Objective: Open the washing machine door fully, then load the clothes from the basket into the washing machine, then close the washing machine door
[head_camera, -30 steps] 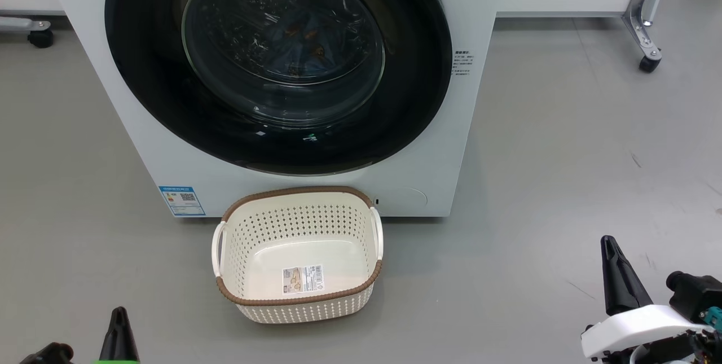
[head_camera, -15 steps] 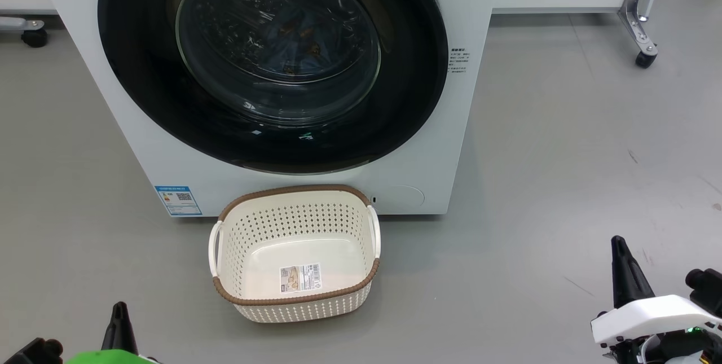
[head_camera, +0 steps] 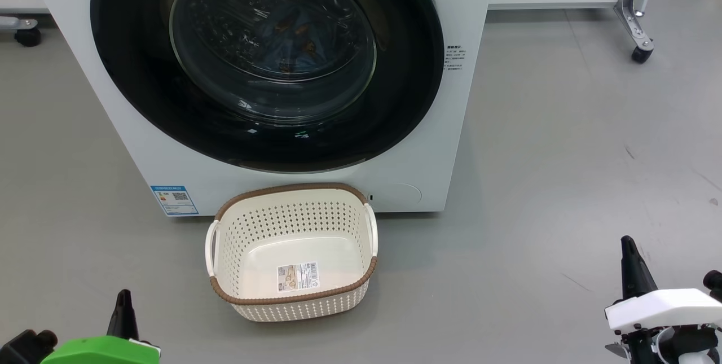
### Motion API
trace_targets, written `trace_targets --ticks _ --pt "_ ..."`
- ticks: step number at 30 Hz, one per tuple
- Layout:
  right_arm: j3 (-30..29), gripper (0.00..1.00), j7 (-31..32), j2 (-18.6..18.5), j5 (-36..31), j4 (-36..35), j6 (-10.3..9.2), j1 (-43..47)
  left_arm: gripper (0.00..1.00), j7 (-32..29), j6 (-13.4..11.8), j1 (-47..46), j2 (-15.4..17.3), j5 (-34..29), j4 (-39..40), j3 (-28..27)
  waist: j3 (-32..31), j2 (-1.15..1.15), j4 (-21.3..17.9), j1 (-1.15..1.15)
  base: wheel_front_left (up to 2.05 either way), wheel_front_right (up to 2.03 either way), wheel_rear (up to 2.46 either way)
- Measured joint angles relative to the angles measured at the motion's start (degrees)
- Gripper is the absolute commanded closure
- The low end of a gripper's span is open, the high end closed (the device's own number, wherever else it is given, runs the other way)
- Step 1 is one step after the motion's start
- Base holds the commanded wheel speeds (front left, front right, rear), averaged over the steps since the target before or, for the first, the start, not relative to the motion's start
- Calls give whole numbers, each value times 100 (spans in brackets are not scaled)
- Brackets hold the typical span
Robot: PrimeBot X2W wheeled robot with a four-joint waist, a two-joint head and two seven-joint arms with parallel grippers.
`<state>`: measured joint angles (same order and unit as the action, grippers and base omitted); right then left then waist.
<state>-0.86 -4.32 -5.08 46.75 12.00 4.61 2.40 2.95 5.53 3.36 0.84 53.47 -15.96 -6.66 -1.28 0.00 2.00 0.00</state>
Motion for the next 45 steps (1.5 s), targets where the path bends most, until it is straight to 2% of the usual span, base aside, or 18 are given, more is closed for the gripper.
trace_targets --ticks 45 --pt "-604 100 905 232 3651 327 185 -459 100 -802 107 -574 32 3118 -14 105 118 0 -165 0 0 0 0"
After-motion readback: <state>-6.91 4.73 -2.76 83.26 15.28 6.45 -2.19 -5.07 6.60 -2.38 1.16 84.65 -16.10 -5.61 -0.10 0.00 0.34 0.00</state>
